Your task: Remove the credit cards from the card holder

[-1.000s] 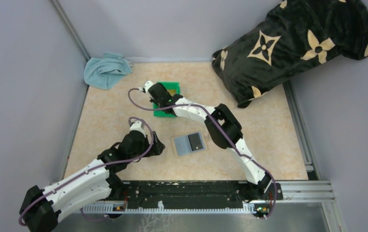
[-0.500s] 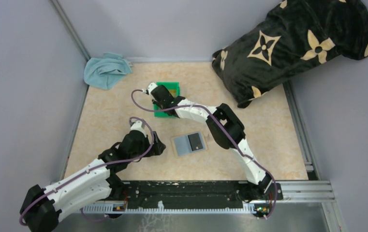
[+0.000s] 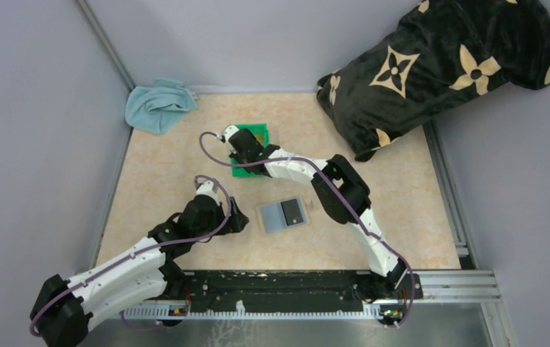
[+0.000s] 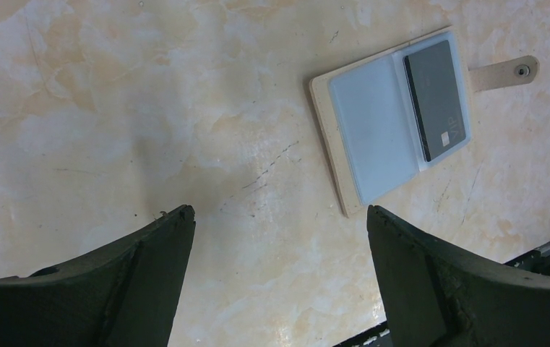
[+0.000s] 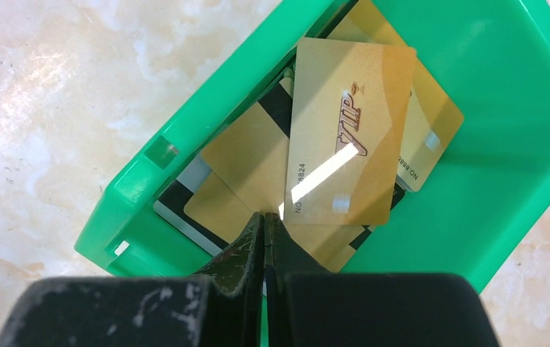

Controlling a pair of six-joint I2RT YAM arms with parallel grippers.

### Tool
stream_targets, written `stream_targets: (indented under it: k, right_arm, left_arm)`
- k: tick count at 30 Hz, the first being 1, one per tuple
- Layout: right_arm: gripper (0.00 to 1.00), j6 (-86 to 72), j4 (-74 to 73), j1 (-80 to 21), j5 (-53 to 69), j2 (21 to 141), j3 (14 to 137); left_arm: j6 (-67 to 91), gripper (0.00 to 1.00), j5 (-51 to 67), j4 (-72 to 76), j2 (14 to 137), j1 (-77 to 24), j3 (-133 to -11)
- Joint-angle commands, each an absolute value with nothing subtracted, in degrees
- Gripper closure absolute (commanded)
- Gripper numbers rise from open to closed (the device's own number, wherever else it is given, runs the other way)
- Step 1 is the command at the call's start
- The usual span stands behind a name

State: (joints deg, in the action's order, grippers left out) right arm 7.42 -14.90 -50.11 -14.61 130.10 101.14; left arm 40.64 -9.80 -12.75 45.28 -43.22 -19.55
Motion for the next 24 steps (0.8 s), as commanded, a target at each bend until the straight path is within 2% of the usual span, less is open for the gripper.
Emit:
stream_targets:
  k: [1, 12, 24]
  right_arm:
    - [1.0, 4.04, -17.28, -50.31, -14.51, 130.24, 104.6]
    - [1.0, 7.73, -24.63, -50.28, -27.3, 139.78, 119.26]
    - [1.0, 6.2, -26.53, -48.44, -38.43, 140.1, 122.09]
  left_arm:
    - [39.82, 0.05, -9.14, -11.54, 44.77, -42.71, -18.95]
    - [39.73, 0.05, -9.66, -12.82, 43.62, -42.37, -18.82]
    - [39.28, 0.04, -9.25, -12.78, 43.28, -41.76, -18.28]
